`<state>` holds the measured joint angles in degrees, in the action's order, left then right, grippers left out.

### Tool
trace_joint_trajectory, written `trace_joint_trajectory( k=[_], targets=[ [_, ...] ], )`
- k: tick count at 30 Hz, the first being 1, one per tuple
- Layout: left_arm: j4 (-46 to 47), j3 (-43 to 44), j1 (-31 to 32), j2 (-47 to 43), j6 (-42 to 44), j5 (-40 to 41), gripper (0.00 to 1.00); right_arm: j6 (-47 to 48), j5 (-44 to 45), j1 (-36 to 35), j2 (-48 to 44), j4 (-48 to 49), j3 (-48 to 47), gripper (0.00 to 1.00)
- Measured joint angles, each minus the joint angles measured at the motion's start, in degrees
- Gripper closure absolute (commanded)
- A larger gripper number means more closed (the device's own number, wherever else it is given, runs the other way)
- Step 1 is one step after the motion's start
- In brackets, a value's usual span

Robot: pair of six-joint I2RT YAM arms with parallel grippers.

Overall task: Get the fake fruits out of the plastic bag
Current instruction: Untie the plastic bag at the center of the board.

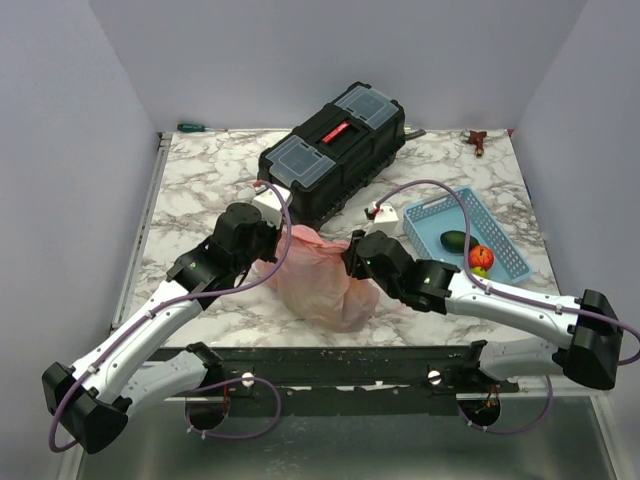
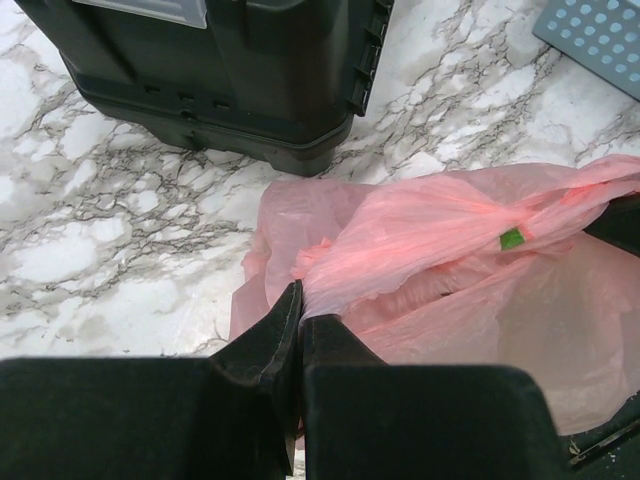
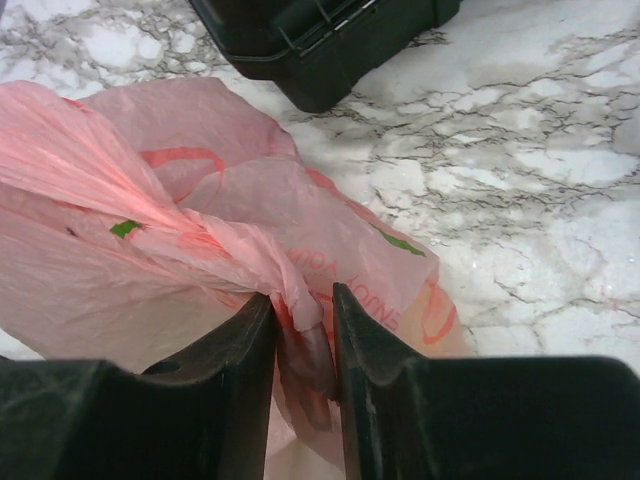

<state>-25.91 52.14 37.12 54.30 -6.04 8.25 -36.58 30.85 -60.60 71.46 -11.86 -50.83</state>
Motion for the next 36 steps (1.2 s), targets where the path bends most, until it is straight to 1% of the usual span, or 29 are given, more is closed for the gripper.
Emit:
trace_joint_trajectory(
  k=[2,5,7,9,14,15,16,18,19,22,24,29,34,35,36],
  targets=[
    [0.1,-0.1,0.0,-0.2,0.0,0.0,1.0,-0.3,-0.4,0.7,-0.3,-1.7,-0.6,0.56],
    [0.1,-0.2,-0.2,-0.6,0.0,0.0,1.0,0.2,-1.4,1.1,-1.2,-5.7,-2.0,0.34],
    [0.1,-0.2,-0.3,-0.6,0.1,0.0,1.0,1.2,-2.1,1.2,-2.1,-8.8,-4.1,0.26],
    [0.1,-0.2,-0.4,-0.6,0.2,-0.1,1.0,2.7,-2.8,1.3,-3.0,-11.4,-7.0,0.24],
    [0.1,-0.2,-0.4,-0.6,0.2,-1.7,1.0,8.4,-6.0,1.4,-3.3,-13.8,-14.8,0.22],
    [0.2,-0.2,-0.4,-0.6,0.2,-2.1,1.0,9.4,-6.6,1.4,-2.8,-14.0,-16.1,0.23],
    [0.3,-0.2,-0.4,-0.6,0.2,-2.8,1.0,10.4,-7.0,1.3,-2.1,-14.3,-17.4,0.25],
    [0.6,-0.2,-0.4,-0.8,0.2,-3.5,1.0,11.9,-7.2,0.7,-0.1,-14.5,-19.5,0.36],
    [0.7,-0.2,-0.4,-1.0,0.2,-3.9,1.0,12.5,-7.2,0.3,1.0,-14.6,-20.1,0.39],
    [1.2,-0.2,-0.4,-1.5,0.2,-4.4,1.0,13.7,-7.2,-0.7,3.8,-14.8,-20.4,0.54],
    [1.5,-0.2,-0.4,-1.5,0.2,-4.5,1.0,14.4,-7.4,-1.0,5.4,-14.8,-20.4,0.55],
    [1.4,-0.2,-0.4,-1.5,0.2,-4.8,1.0,15.3,-7.4,-1.6,7.6,-14.7,-20.4,0.53],
    [1.5,-0.2,-0.4,-1.5,0.2,-4.8,1.0,15.6,-4.4,-1.9,9.7,-14.6,-20.1,0.53],
    [1.5,-0.2,-0.4,-1.5,0.2,-4.8,1.0,15.6,-3.3,-2.0,9.9,-14.4,-19.7,0.6],
    [1.5,-0.2,-0.4,-1.5,0.2,-4.8,1.0,15.4,-1.9,-2.1,10.0,-14.1,-19.2,0.71]
  ],
)
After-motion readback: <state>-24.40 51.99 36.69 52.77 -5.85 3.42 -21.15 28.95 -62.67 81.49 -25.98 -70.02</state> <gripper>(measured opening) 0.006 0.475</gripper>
